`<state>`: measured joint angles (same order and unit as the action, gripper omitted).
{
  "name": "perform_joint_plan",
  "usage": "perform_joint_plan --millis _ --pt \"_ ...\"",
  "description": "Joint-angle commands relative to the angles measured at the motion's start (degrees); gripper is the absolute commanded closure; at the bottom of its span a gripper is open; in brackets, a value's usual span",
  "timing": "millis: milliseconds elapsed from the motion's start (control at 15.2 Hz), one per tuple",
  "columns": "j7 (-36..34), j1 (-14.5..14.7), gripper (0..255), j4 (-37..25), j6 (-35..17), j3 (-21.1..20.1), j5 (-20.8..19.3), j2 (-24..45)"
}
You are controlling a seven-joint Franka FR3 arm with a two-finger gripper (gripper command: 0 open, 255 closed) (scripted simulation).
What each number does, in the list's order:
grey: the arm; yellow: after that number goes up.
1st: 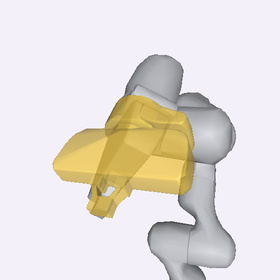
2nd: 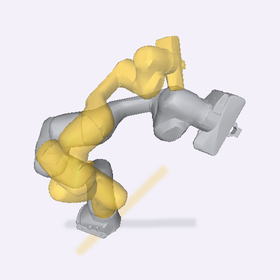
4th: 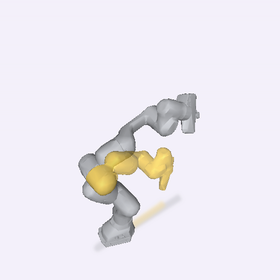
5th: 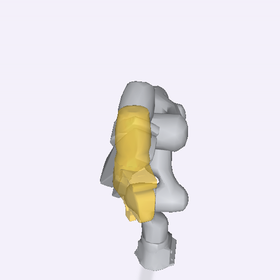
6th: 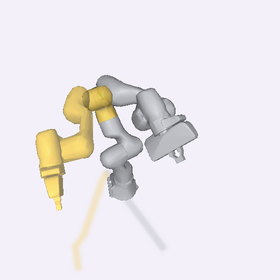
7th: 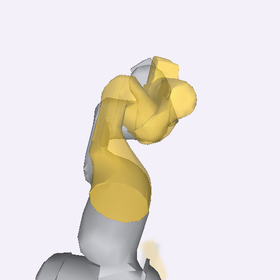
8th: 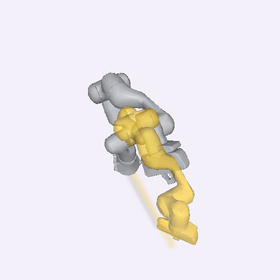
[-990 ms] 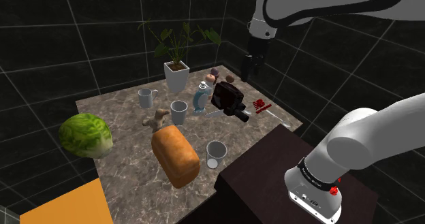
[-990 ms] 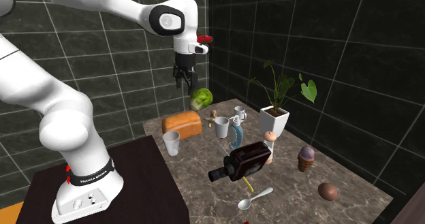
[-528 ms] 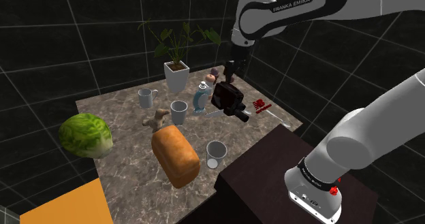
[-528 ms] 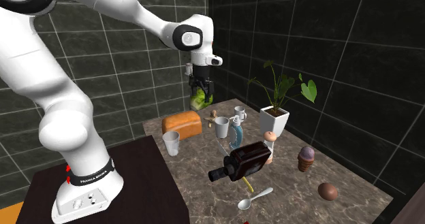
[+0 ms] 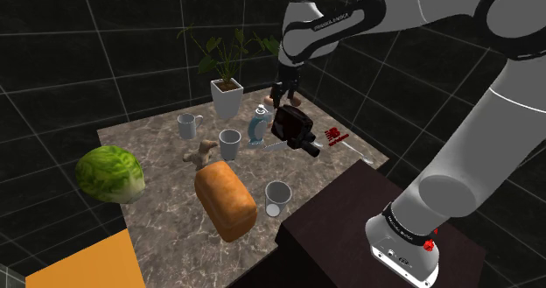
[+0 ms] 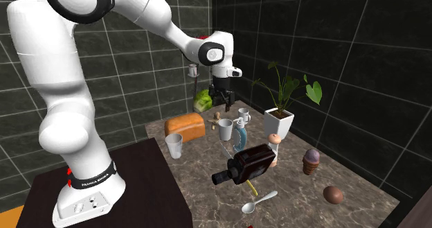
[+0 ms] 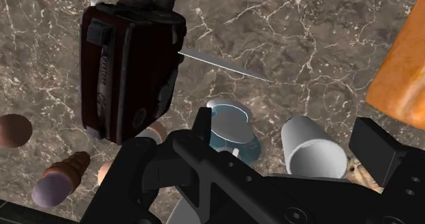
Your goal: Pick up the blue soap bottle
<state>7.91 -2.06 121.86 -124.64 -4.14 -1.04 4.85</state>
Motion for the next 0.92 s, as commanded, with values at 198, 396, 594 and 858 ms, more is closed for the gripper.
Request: perform_joint_plan --millis 198,396,594,858 --pt "0.0 0.2 0 -9.4 -2.9 0.3 -1.8 11.4" --pt "0.2 0.4 0 -15.9 -3.6 0.6 -2.8 18.0" --pt "0.4 0.6 0 -23.2 -3.5 0.9 -3.6 24.8" --pt "0.4 0.8 0 -25.6 -5.0 1.1 -3.9 28.4"
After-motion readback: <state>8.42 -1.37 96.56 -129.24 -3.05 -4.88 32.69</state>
